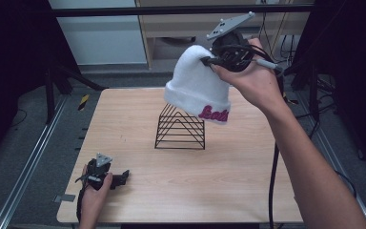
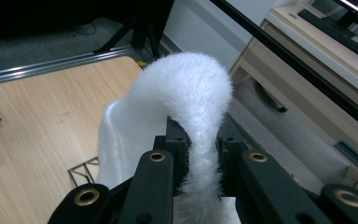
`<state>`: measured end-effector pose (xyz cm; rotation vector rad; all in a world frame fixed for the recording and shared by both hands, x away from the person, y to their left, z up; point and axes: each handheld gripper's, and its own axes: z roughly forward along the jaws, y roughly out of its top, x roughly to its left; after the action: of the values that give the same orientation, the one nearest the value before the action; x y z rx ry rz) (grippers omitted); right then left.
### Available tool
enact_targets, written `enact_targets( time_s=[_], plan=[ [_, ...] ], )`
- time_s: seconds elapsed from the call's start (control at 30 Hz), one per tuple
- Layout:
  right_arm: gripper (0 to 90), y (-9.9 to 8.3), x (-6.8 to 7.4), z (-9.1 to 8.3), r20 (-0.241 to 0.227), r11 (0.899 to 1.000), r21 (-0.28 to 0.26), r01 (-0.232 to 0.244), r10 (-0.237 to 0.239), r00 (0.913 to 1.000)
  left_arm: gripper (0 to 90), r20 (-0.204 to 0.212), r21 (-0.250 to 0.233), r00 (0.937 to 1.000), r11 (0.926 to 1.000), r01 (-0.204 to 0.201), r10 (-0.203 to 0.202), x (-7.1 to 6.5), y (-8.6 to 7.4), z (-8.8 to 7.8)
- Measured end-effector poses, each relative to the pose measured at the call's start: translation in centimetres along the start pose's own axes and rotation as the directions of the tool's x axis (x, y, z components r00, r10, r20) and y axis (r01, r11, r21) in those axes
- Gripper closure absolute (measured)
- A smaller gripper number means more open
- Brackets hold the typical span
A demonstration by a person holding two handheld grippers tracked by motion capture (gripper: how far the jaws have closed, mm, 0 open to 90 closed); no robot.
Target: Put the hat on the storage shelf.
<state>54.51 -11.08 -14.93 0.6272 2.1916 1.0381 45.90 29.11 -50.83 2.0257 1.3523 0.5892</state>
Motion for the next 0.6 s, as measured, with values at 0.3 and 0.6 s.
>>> enact_targets(
  time_s=[0.3,0.6],
  plan=[
    [79.9,1.2,1.4,1.4,-0.043,1.000,-0.019,0.020,-0.021,0.9989,0.0,0.000,0.000,1.0000,1.0000,0.000,0.000,0.0,0.0,0.0],
    [79.8,1.7,1.4,1.9,-0.053,0.999,-0.023,0.027,-0.028,0.9982,0.0,0.000,0.000,1.0000,1.0000,0.001,-0.001,0.0,0.0,0.0]
  ],
)
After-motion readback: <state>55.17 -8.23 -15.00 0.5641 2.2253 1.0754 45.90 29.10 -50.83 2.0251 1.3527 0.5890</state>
